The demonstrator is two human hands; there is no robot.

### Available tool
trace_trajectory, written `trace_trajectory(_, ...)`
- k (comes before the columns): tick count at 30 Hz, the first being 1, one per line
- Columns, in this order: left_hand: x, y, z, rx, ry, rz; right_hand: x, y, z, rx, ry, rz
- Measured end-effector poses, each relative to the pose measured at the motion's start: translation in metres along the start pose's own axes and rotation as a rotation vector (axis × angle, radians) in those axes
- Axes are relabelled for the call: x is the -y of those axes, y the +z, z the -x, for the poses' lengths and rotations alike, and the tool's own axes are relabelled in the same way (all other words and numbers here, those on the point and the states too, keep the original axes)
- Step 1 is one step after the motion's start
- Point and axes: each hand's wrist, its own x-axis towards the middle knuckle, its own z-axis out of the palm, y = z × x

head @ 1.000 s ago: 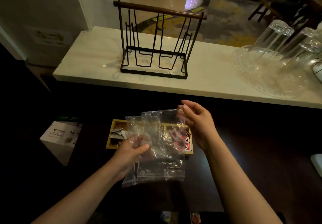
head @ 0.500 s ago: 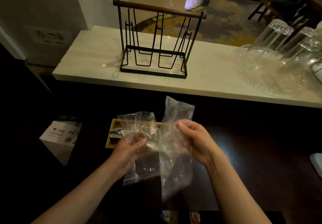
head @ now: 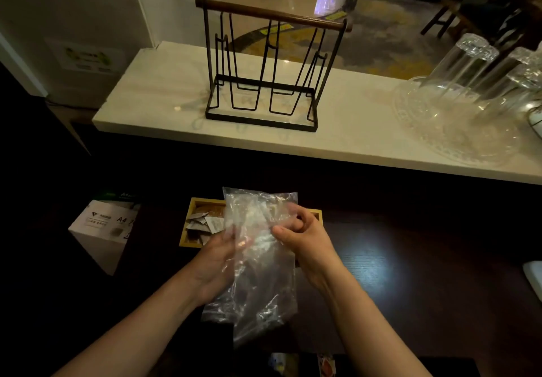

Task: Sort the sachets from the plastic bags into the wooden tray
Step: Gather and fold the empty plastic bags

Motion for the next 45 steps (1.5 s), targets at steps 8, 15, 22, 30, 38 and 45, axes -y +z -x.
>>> trace_trajectory(8,0.001,-0.003,0.000,-0.183,-0.160,0.208,-0.004,0.011,0.007,0.018,-0.014,0.018)
trace_trajectory(15,-0.005,0.018,0.007,-0.133,-0.074,0.014,-0.006,0.014,0.009,-0.012,-0.073,0.102)
trace_trajectory(22,-0.010,-0.004,-0.007,-0.184,0.032,-0.018,0.009,-0.003,0.021,0.089,0.026,0.139)
trace_trajectory(30,-0.021,-0.008,-0.003,-0.053,0.080,0.000,0.025,-0.014,0.017,0.108,-0.012,0.168)
trace_trajectory(38,-0.021,0.000,-0.002,0.091,0.087,-0.198,0.024,0.003,0.007,0.006,-0.053,0.183)
trace_trajectory(45,-0.008,0.005,-0.006,-0.130,0.210,-0.496,0.021,0.018,0.002,-0.107,-0.166,0.133)
